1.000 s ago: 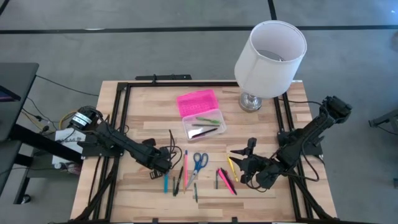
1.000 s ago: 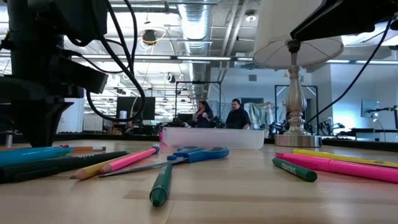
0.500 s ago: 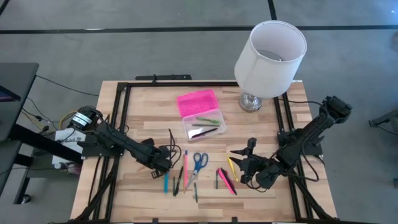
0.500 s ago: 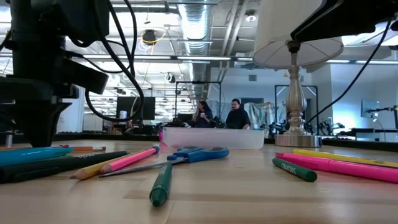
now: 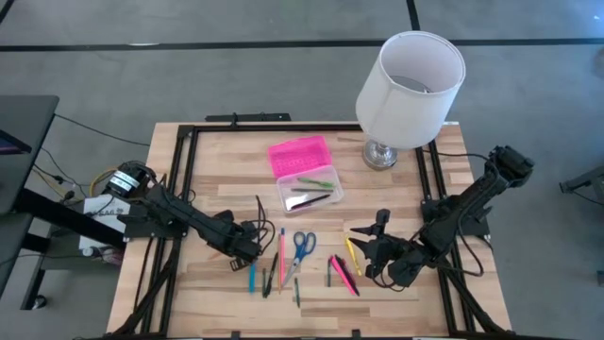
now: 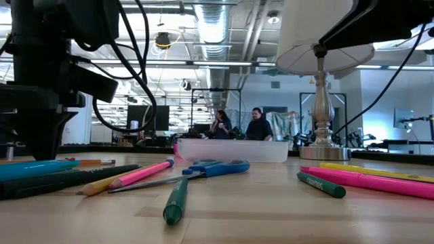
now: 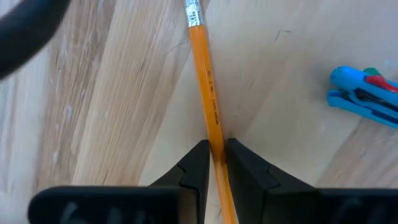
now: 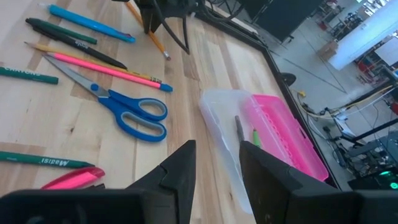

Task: Pick & place school supplies into a supply box
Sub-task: Put the orange pencil into the pink supply box

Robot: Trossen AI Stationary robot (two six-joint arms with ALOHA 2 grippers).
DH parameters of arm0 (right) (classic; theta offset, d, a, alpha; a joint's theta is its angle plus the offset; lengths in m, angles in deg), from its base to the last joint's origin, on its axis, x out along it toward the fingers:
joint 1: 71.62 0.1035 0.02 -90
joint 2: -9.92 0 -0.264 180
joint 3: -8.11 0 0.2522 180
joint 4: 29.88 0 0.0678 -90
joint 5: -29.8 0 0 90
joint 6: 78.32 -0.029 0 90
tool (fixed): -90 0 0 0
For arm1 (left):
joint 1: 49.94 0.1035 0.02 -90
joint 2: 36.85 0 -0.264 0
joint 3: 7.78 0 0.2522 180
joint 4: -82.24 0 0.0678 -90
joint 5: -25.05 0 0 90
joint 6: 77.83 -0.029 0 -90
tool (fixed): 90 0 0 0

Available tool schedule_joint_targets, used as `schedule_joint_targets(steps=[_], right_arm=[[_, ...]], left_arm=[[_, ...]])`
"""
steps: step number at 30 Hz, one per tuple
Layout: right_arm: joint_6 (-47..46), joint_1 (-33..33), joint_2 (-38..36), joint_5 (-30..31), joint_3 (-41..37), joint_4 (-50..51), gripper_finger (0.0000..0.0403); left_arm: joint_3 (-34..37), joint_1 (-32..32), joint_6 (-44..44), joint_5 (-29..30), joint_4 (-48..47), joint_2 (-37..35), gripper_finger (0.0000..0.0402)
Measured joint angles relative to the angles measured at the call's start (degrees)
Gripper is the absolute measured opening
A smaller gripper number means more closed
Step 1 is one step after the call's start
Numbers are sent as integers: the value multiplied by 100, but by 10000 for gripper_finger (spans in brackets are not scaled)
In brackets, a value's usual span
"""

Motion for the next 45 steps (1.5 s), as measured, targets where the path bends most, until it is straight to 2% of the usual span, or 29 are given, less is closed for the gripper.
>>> schedule_joint_targets(steps=[9, 25, 37, 41, 45], right_arm=[[-44, 0, 0, 0, 0, 48, 118], [-46, -1, 0, 2, 0, 57, 118], [-46, -2, 0, 2, 0, 81, 118], [-46, -2, 0, 2, 0, 81, 118], [-48, -2, 0, 2, 0, 81, 118]], left_arm=[[-2, 0, -37, 108, -22, 2, 7], [-143, 2, -45, 165, -302, 16, 9], [-991, 150, -399, 943, -1011, 23, 9], [-1398, 397, -841, 1349, -1032, 20, 9], [-1747, 853, -1540, 1614, -618, 11, 9]])
